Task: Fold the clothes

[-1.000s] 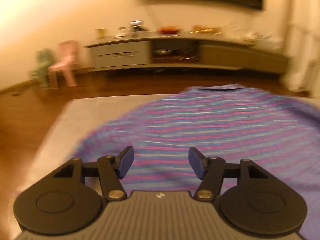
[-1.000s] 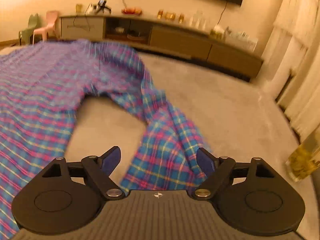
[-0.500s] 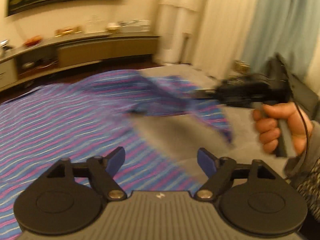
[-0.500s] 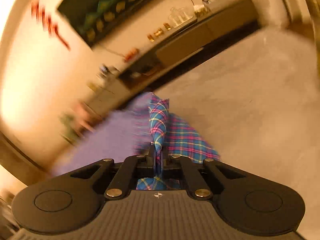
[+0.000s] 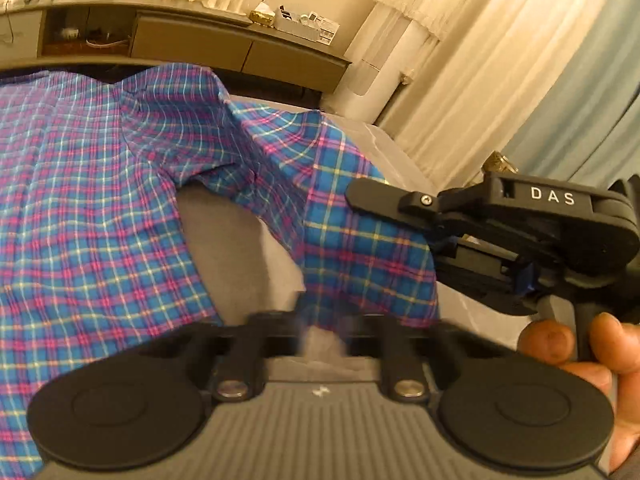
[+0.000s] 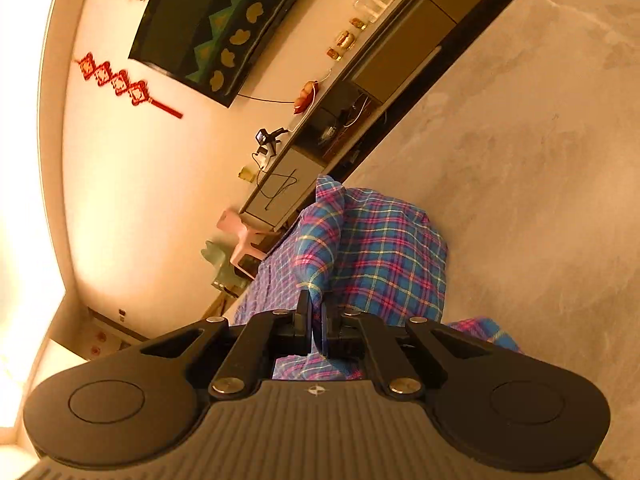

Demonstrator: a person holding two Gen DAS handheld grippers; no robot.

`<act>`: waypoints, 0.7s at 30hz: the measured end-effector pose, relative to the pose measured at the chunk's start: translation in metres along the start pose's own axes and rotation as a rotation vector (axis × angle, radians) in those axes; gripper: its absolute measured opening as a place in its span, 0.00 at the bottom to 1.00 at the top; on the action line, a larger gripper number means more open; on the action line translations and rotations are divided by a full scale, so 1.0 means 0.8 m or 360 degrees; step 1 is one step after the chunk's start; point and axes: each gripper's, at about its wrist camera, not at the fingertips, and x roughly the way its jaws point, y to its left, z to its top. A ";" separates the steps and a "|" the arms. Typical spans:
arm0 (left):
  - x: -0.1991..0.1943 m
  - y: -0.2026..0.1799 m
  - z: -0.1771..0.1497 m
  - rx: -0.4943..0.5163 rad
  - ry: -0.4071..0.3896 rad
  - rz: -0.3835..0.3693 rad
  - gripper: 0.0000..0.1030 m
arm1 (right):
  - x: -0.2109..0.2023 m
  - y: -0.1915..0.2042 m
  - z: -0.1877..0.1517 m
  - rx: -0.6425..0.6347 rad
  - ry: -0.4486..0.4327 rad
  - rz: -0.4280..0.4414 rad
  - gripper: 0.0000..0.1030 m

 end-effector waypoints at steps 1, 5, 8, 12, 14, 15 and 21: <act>-0.005 0.000 -0.001 0.0007 -0.0021 0.0009 0.14 | 0.001 0.000 0.000 0.0020 -0.0009 0.0010 0.03; -0.027 -0.006 -0.019 0.0032 -0.0234 0.0129 1.00 | 0.002 -0.001 0.000 0.0111 -0.0029 0.0065 0.02; -0.027 -0.017 -0.029 0.0111 -0.0280 0.0175 1.00 | 0.005 0.003 -0.006 0.0146 -0.0023 0.0092 0.02; -0.009 -0.024 -0.044 0.0157 -0.0263 0.0210 0.97 | 0.006 0.012 -0.014 0.0169 -0.0007 0.0148 0.02; -0.001 -0.022 -0.049 0.0143 -0.0273 0.0192 0.80 | 0.006 0.012 -0.015 0.0192 -0.0003 0.0172 0.03; 0.003 -0.018 -0.048 0.0118 -0.0281 0.0146 0.59 | 0.006 0.011 -0.015 0.0205 -0.0002 0.0177 0.03; 0.010 0.003 -0.044 0.0012 -0.0277 -0.0009 0.00 | -0.001 -0.002 -0.013 0.0303 -0.0019 0.0187 0.03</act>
